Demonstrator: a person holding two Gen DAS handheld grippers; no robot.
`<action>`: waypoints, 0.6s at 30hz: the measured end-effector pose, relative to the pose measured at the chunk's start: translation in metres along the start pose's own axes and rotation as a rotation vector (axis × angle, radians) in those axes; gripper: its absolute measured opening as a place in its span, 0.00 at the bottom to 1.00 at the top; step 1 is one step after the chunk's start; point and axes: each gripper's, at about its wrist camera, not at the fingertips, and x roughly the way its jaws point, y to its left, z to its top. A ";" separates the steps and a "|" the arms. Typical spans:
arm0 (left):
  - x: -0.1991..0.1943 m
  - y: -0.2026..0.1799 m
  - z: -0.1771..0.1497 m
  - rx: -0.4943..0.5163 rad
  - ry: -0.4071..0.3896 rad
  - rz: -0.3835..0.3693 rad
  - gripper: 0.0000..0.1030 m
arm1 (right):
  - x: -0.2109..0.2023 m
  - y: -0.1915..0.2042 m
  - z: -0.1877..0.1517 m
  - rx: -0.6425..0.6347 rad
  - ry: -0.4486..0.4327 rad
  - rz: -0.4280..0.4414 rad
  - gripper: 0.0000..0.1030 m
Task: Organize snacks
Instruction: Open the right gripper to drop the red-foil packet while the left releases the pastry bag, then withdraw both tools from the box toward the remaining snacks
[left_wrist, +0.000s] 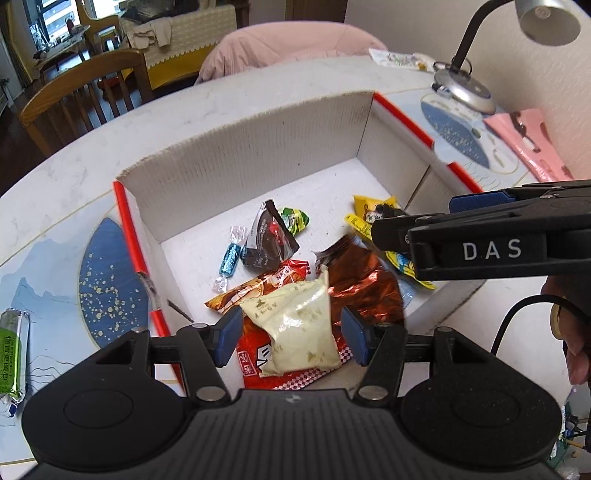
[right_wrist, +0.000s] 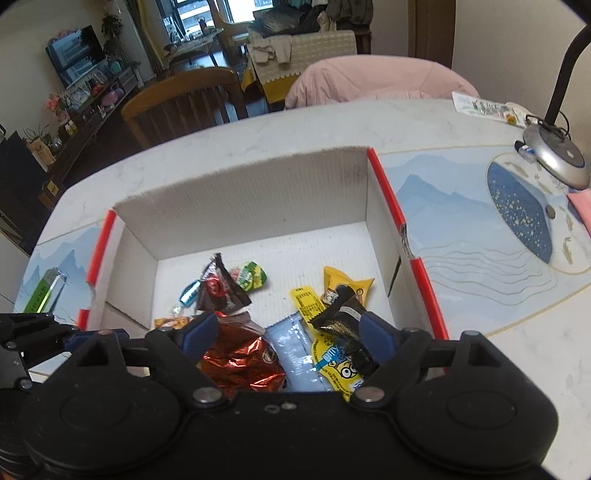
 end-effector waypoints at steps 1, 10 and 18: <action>-0.004 0.001 -0.001 -0.003 -0.007 -0.002 0.56 | -0.004 0.002 0.000 0.000 -0.006 0.003 0.83; -0.045 0.019 -0.015 -0.028 -0.087 -0.015 0.57 | -0.038 0.025 0.000 -0.024 -0.070 0.041 0.87; -0.079 0.045 -0.033 -0.052 -0.157 -0.004 0.58 | -0.056 0.054 -0.003 -0.046 -0.105 0.079 0.90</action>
